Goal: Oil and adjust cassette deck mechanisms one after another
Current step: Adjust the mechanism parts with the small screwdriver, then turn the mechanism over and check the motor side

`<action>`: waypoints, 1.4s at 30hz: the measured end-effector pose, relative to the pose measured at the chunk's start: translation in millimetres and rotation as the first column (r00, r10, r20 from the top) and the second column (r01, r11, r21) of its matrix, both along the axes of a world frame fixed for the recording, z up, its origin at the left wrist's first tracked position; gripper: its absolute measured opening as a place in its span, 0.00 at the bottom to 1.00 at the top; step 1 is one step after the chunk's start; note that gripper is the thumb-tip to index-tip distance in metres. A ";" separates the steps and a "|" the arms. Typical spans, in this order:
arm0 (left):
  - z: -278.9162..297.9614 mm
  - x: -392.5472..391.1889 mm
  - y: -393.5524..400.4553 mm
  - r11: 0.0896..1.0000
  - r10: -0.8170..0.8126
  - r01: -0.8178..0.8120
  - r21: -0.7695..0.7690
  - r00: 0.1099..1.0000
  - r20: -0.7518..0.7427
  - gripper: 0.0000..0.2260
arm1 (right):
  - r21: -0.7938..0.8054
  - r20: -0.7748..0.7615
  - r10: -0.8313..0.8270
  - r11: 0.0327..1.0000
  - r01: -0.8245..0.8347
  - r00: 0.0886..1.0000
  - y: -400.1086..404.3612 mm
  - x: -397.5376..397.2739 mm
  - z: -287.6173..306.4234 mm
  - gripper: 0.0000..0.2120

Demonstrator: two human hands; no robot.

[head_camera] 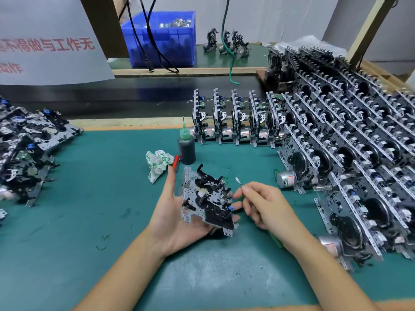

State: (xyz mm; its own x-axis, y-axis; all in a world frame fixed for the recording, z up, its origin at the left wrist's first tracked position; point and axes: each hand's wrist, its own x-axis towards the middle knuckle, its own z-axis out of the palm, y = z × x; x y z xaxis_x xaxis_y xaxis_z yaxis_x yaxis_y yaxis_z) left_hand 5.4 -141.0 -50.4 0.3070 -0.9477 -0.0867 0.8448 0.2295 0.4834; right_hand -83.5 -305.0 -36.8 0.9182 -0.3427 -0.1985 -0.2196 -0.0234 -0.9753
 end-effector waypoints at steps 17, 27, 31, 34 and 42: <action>11.0 13.8 22.5 0.941 -0.192 0.160 0.300 0.978 0.080 0.45 | -0.981 -0.021 0.346 0.176 -0.087 0.938 -0.4 -34.3 0.4 0.27; 20.8 14.7 30.4 0.914 -0.117 -0.044 0.403 0.923 0.368 0.48 | -0.975 0.219 0.259 0.090 0.202 0.941 6.4 -66.5 -1.7 0.24; 28.7 -4.1 24.5 0.640 -0.037 -0.521 0.565 0.713 0.700 0.36 | -0.972 0.215 0.207 0.136 0.190 0.954 4.8 -69.3 -7.9 0.24; 30.6 -28.5 35.3 0.310 -0.347 -0.893 0.326 0.213 0.914 0.34 | -0.973 0.201 0.187 0.148 0.175 0.962 2.0 -68.1 -12.0 0.24; 14.8 -65.6 42.1 0.476 -0.685 -0.878 0.048 -0.336 0.646 0.27 | -0.980 0.198 0.254 0.030 0.197 0.947 -4.6 -66.8 -22.2 0.25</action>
State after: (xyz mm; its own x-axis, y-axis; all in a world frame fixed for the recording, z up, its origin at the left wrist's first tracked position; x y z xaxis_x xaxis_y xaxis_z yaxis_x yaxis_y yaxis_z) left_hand -60.2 -98.9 -35.6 0.7582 -0.6142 0.2188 -0.6504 -0.7358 0.1885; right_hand -150.2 -309.6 -59.0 0.8523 0.0314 0.5221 0.0362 -0.9993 0.0011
